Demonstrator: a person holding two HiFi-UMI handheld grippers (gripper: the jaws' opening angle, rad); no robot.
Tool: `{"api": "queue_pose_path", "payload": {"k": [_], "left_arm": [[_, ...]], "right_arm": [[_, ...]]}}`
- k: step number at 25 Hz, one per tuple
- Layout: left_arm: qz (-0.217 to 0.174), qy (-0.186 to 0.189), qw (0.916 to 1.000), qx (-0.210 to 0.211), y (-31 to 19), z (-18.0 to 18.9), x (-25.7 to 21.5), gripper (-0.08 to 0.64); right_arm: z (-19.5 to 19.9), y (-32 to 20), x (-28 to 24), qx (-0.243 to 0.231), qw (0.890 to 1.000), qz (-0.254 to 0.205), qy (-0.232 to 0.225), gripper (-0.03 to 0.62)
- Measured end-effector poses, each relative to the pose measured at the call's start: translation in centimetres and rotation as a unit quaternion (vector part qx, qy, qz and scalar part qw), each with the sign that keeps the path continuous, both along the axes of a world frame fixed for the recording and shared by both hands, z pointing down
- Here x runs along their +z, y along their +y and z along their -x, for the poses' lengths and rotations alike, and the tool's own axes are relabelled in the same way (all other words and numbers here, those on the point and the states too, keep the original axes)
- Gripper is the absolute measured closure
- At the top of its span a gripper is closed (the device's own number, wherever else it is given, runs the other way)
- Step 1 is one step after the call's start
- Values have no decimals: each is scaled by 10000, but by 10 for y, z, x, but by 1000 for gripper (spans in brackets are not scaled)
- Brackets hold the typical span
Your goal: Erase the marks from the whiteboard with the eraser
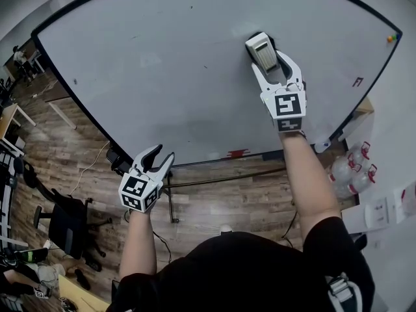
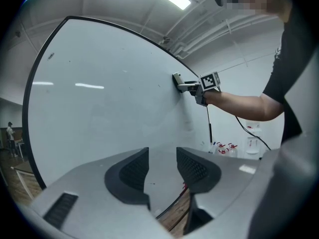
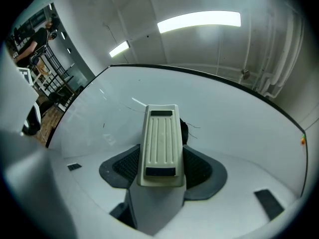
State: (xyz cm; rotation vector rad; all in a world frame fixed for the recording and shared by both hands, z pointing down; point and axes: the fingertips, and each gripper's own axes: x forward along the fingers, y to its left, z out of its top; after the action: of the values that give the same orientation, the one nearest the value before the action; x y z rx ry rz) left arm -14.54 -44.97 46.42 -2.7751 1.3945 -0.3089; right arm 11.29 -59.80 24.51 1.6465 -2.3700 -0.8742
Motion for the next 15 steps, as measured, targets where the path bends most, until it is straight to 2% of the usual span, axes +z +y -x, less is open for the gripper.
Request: {"api": "queue_pose_path", "payload": {"k": [7, 15], "left_arm": [[19, 11, 9999, -105, 6, 9, 2, 377], [93, 40, 9997, -241, 17, 18, 8, 377]], "right_arm": [[13, 1, -17, -119, 9996, 0, -271, 345], [66, 7, -39, -438, 9987, -138, -239, 345]]}}
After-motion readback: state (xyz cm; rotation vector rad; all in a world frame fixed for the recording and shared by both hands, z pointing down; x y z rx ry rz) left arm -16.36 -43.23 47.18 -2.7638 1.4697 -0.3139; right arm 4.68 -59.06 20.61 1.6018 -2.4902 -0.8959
